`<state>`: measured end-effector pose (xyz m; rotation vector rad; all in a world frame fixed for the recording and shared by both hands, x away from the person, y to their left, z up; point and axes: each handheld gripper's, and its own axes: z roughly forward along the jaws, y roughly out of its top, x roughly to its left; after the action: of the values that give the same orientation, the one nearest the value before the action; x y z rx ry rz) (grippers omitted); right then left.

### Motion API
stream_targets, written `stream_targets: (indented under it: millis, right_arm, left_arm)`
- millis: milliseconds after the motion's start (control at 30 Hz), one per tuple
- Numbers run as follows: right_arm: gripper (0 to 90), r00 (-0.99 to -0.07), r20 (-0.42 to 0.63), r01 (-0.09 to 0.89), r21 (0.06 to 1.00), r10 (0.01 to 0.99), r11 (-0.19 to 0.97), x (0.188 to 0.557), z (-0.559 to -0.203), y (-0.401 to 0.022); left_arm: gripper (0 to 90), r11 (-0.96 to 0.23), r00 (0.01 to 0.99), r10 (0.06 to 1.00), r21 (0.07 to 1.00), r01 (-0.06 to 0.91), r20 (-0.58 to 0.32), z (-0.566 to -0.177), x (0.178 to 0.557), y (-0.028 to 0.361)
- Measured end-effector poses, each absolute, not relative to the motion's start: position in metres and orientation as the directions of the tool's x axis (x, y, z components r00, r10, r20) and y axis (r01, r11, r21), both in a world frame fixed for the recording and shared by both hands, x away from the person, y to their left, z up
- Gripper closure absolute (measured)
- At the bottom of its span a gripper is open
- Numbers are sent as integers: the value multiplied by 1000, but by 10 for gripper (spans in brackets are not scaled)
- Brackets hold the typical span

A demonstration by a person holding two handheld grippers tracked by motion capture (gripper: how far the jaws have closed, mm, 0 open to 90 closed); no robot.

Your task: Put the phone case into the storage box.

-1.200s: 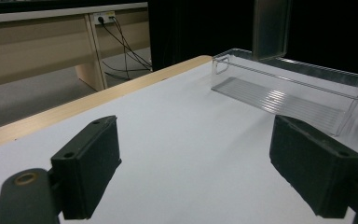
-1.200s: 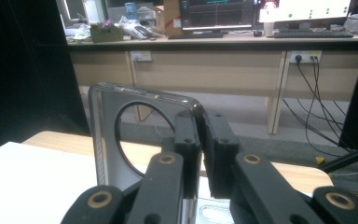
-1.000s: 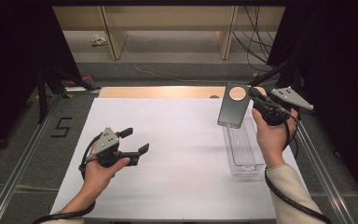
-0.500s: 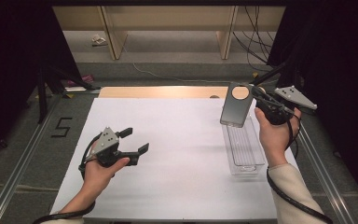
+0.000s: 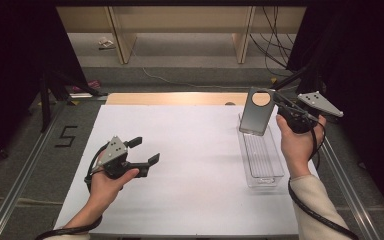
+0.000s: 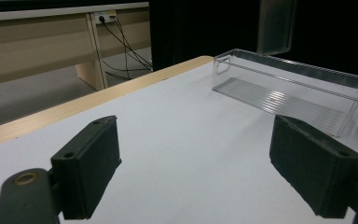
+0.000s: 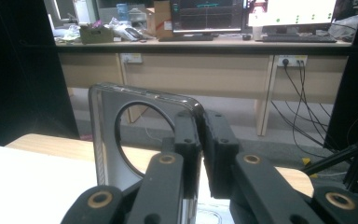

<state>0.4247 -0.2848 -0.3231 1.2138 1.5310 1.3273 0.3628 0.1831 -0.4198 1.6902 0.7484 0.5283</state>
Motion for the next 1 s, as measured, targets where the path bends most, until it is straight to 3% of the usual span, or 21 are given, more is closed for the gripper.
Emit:
stream_targets:
  millis: [1000]
  right_arm:
    - [853, -235, 33, 177, 984, 971, 9, 428, -323, -296]
  left_arm:
    - [157, -136, 695, 718, 969, 208, -48, -421, 364, 183]
